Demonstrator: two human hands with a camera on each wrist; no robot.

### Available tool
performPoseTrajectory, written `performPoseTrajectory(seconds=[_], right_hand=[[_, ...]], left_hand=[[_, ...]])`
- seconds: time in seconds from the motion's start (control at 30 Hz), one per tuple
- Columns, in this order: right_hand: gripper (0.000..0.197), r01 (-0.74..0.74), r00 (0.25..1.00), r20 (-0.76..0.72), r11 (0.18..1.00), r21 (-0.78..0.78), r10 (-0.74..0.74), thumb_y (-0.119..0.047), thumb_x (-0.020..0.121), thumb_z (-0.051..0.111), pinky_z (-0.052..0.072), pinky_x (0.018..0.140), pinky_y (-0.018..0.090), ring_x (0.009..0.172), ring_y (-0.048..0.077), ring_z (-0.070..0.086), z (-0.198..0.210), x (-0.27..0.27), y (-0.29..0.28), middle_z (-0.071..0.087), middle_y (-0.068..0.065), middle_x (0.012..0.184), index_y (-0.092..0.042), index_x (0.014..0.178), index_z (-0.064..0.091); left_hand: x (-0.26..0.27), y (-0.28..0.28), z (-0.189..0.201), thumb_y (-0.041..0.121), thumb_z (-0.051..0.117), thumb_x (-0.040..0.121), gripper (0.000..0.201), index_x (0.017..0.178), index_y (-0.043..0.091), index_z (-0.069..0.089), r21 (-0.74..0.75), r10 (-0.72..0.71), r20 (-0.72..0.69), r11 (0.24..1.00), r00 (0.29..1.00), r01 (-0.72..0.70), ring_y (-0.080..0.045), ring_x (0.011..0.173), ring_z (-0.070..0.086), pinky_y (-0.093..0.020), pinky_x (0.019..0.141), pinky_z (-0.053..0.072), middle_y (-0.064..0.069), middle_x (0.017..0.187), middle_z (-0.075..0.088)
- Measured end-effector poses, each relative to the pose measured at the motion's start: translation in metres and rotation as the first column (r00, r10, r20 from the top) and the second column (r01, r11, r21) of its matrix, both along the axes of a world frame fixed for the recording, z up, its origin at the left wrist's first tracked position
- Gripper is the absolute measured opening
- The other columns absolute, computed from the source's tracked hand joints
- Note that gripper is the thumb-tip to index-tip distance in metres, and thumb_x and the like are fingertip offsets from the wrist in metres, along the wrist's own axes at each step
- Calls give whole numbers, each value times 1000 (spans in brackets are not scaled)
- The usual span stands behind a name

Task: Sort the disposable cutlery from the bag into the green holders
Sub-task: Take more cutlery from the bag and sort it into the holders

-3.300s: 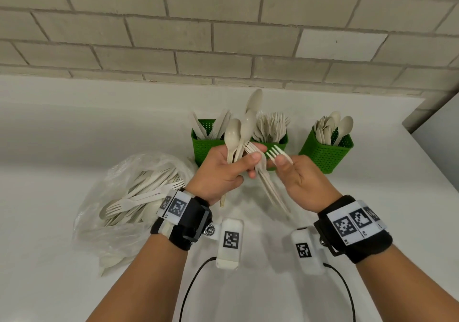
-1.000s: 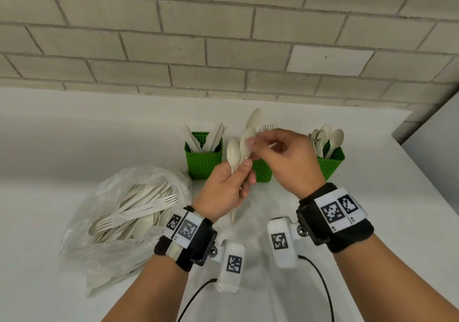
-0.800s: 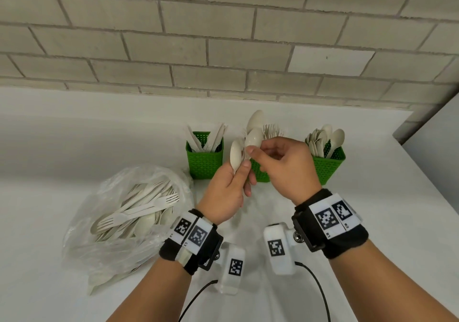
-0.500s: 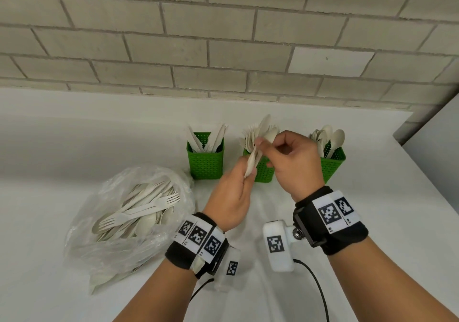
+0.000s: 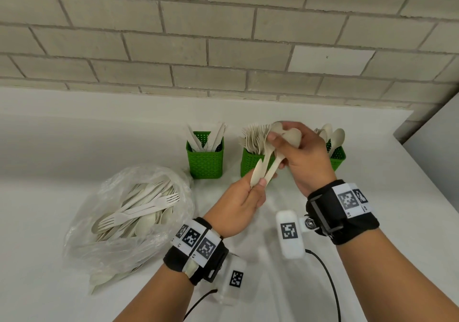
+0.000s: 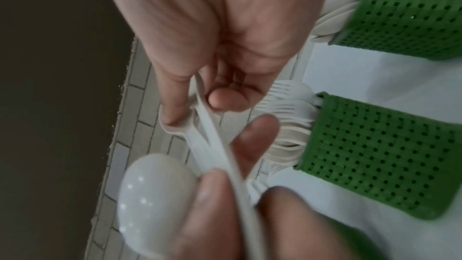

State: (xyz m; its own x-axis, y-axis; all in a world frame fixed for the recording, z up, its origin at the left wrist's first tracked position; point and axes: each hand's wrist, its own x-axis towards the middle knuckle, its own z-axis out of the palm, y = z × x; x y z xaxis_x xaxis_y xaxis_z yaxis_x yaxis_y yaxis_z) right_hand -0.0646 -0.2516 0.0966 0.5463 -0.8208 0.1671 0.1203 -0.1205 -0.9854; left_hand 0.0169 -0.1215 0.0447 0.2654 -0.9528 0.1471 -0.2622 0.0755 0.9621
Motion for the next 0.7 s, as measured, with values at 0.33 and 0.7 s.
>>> performPoseTrajectory(seconds=[0.33,0.7], right_hand=[[51,-305,949,-40,943,132,313,-44,99,33,55,87,44,100,33,69,2,0,7,71,13,111,-9,121,61],[26,81,975,-186,978,-193,-117,-33,103,40,51,64,32,61,12,55,-19,13,16,52,-4,64,-17,83,46]], left_hand=[[5,3,-4,35,36,102,42,111,6,64,91,-124,-408,980,904,175,-14,36,35,-22,39,27,-6,52,38],[6,-10,-19,33,37,93,37,125,25,54,1,184,-238,982,954,-189,-14,103,64,-32,81,54,2,110,69]])
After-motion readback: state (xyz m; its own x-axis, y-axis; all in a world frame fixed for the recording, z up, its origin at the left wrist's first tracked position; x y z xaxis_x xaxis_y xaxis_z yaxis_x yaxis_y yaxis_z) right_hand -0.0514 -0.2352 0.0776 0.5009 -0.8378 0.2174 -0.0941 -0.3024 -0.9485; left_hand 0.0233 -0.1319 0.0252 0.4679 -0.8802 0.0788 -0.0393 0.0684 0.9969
